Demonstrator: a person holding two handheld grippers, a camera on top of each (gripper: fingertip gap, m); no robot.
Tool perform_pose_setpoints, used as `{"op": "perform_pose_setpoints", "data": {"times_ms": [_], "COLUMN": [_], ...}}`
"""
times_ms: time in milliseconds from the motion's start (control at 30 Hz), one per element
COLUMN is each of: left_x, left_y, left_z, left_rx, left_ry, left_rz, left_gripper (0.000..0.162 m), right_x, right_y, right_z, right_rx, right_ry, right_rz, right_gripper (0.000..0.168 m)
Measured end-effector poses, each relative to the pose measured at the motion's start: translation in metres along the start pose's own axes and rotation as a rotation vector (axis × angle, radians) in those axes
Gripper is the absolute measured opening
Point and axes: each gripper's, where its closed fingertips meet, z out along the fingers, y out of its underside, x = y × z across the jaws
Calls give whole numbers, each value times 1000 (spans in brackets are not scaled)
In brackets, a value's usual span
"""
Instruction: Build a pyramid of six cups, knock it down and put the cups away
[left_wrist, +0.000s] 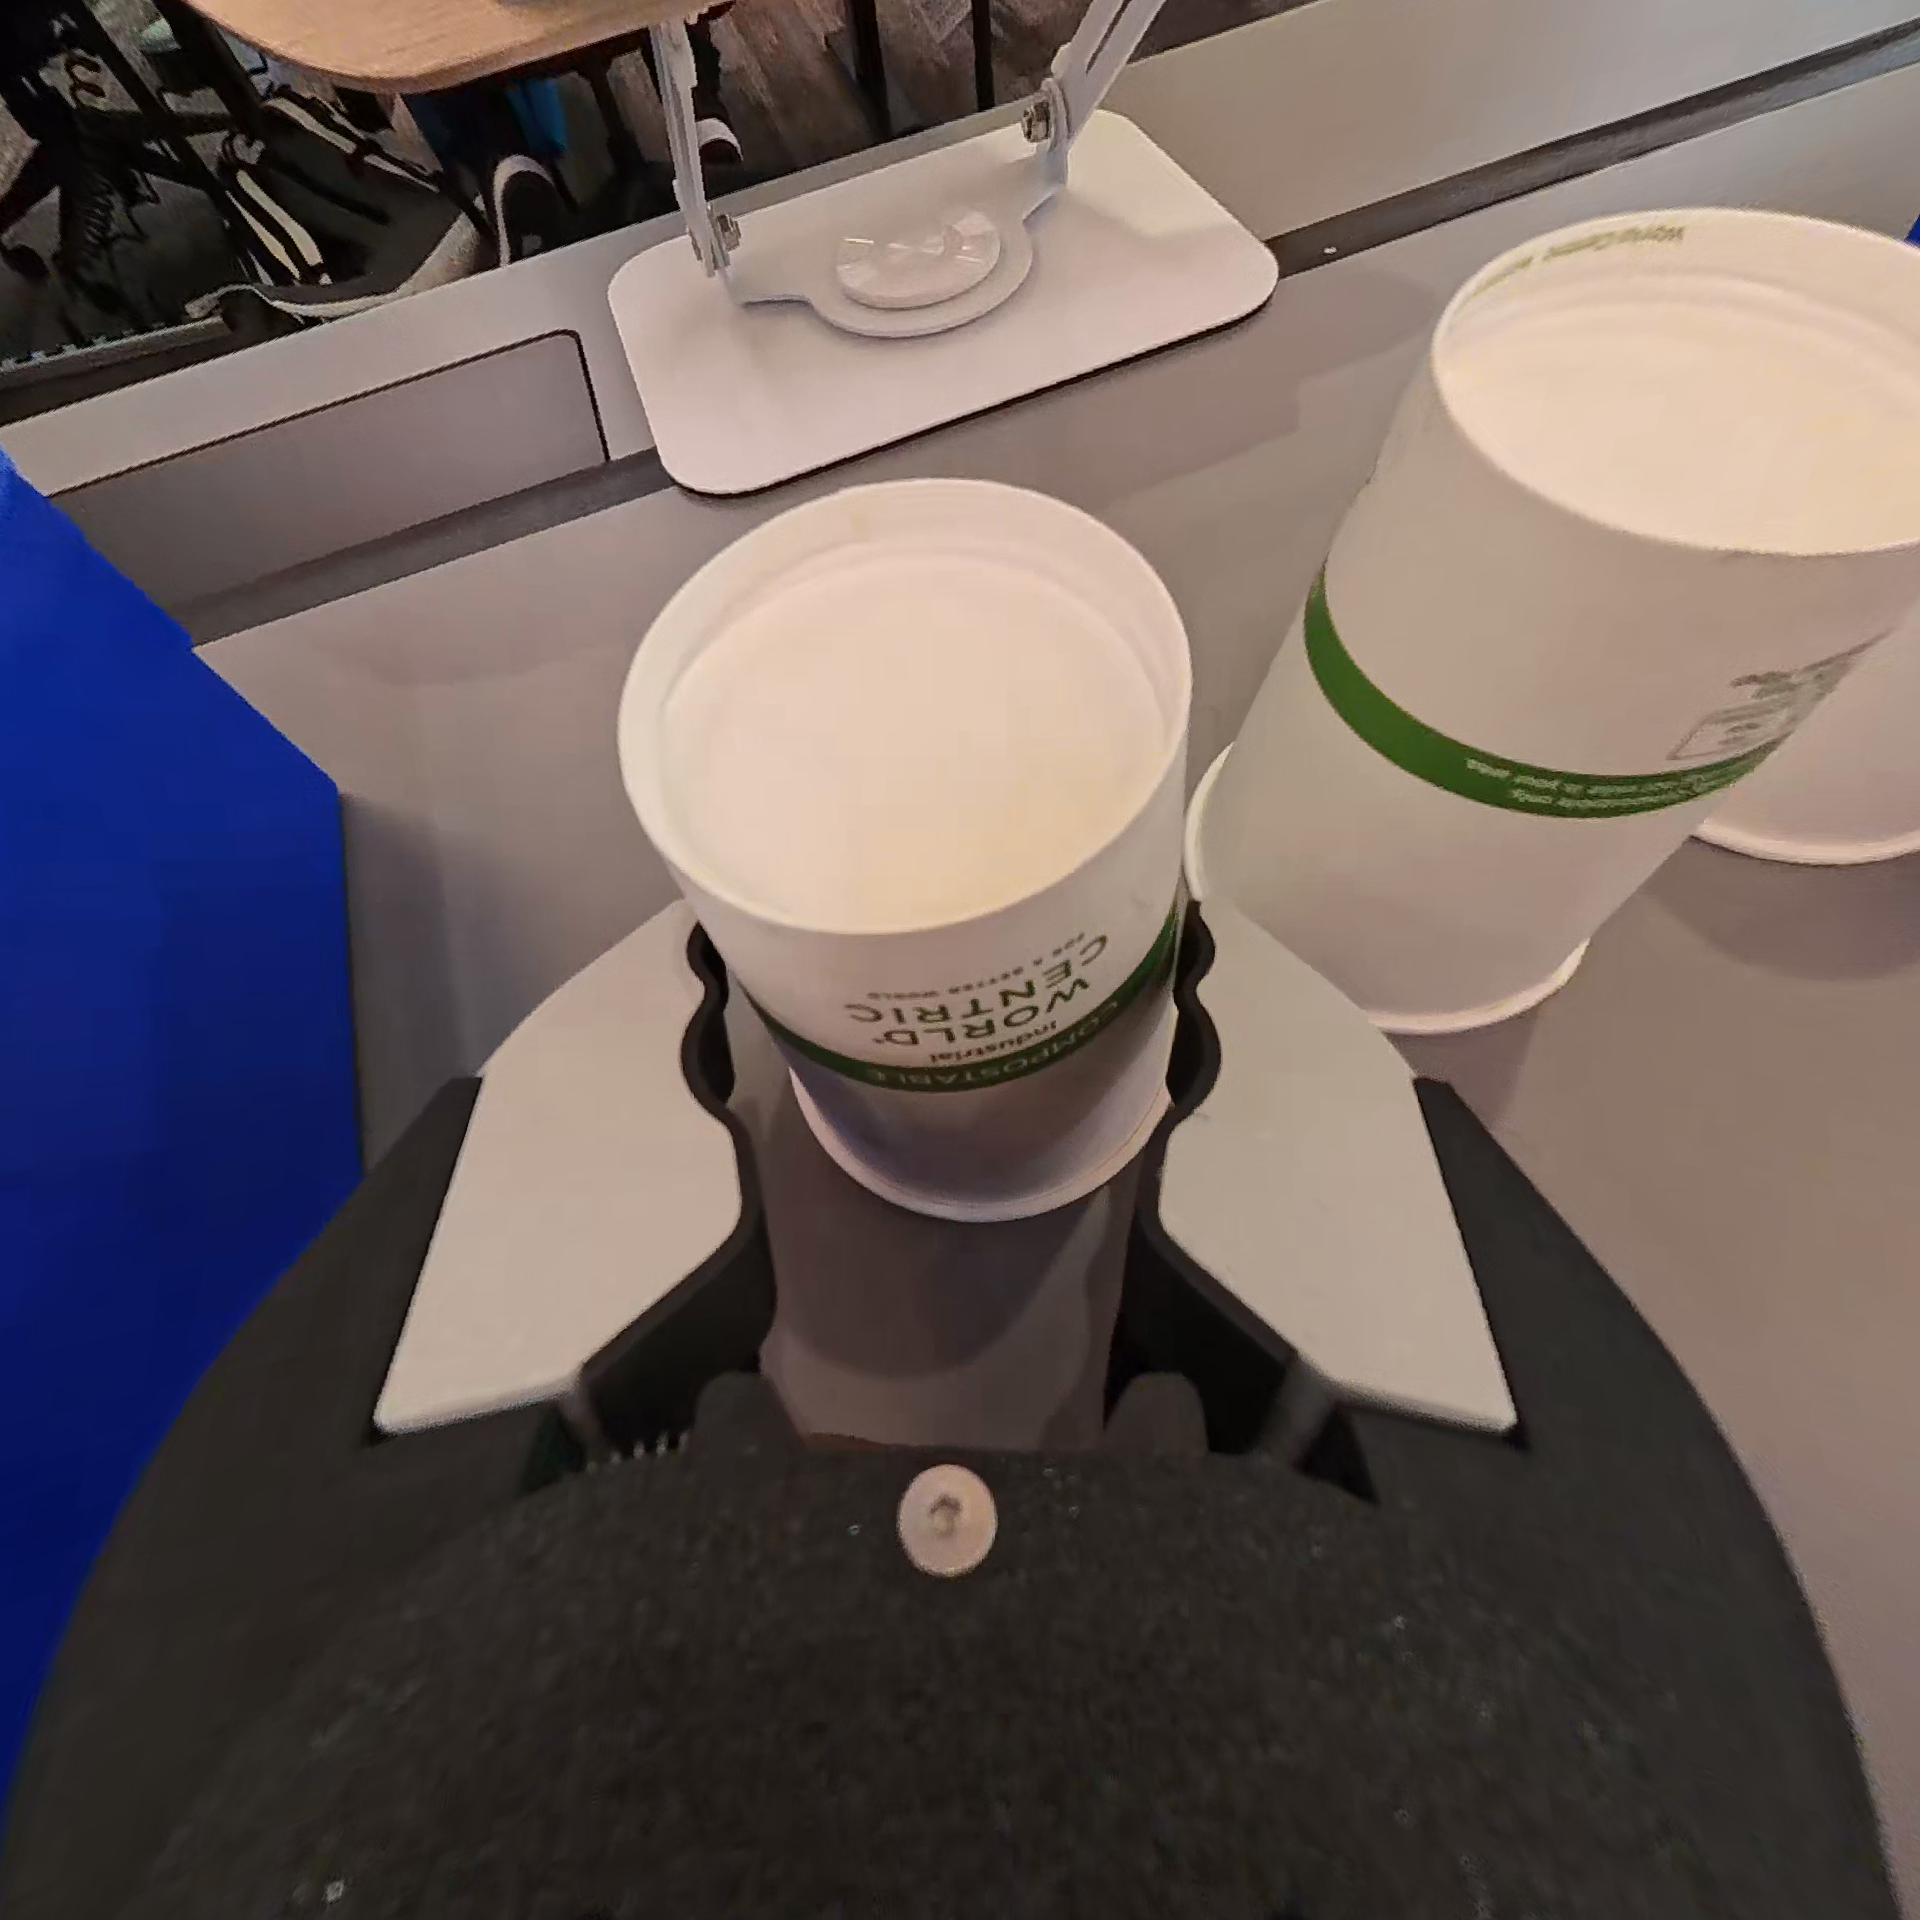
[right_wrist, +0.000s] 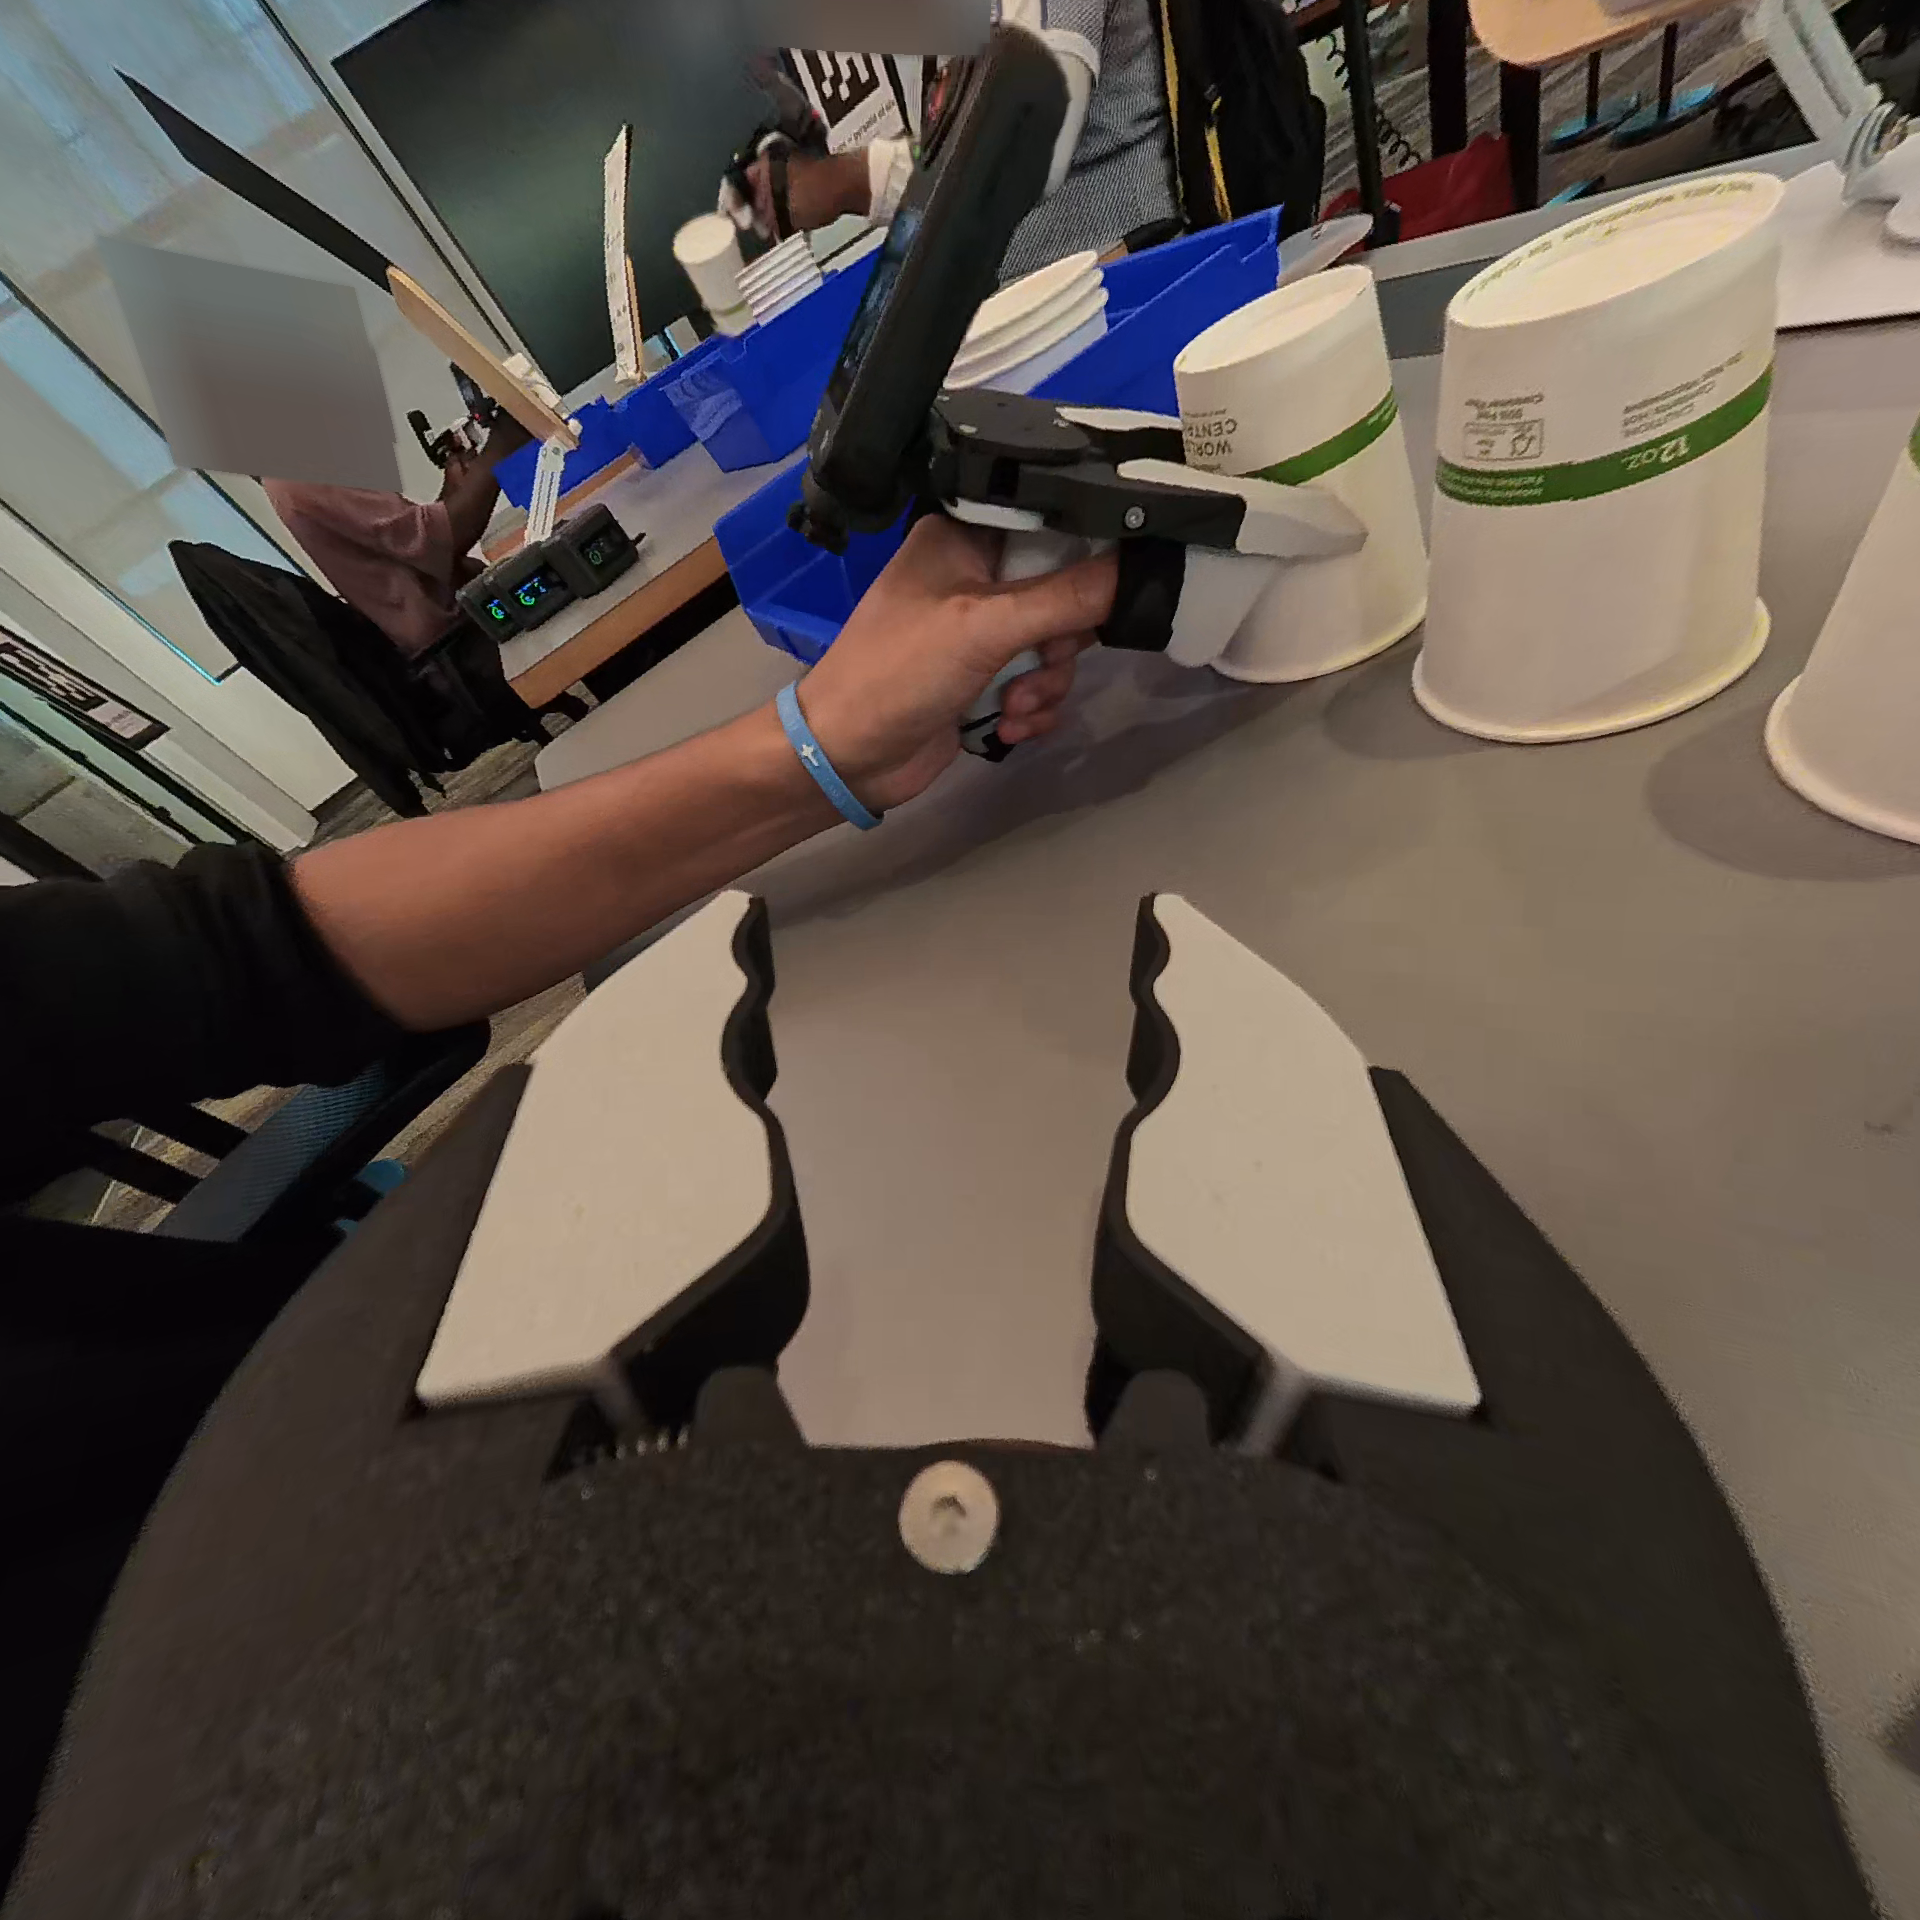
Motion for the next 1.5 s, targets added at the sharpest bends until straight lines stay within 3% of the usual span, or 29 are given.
{"op": "perform_pose_setpoints", "data": {"times_ms": [133, 267, 300, 367, 433, 600, 733, 867, 1000, 1167, 1300, 1367, 1500], "left_x": [16, 7, -3, -29, -57, -132, -154, -157, -165, -162, -158, -159, -160], "left_y": [-4, -35, -43, -45, -38, -30, -19, -19, -16, -7, -10, -8, -7], "left_z": [-14, -75, -92, -116, -125, -120, -112, -103, -94, -91, -93, -93, -92], "left_rx": [29, 135, 149, 89, -45, -251, -382, -440, -466, -509, -500, -511, -515], "left_ry": [80, 122, 124, 109, 137, 165, 268, 362, 318, 351, 377, 387, 405], "left_rz": [-21, -57, -54, -12, 105, 437, 606, 562, 596, 605, 582, 576, 547], "left_gripper": [102, 103, 98, 70, 66, 49, 35, 30, 36, 5, 14, 3, 3], "right_x": [-2, -1, -1, 0, -1, -4, -3, -3, -3, -4, -5, -5, -6], "right_y": [2, 2, 2, 4, 6, 12, 12, 11, 12, 14, 14, 14, 16], "right_z": [0, -2, -2, -1, 1, 7, 6, 6, 6, 8, 8, 8, 8], "right_rx": [-11, -16, -18, -24, -37, -66, -67, -59, -65, -71, -78, -77, -86], "right_ry": [-6, -9, -7, -6, -11, -42, -45, -58, -58, -67, -70, -71, -74], "right_rz": [-8, -9, -13, -22, -32, -20, -9, 17, 17, 25, 20, 22, 22], "right_gripper": [66, 66, 66, 66, 66, 63, 62, 61, 61, 61, 61, 61, 61]}}
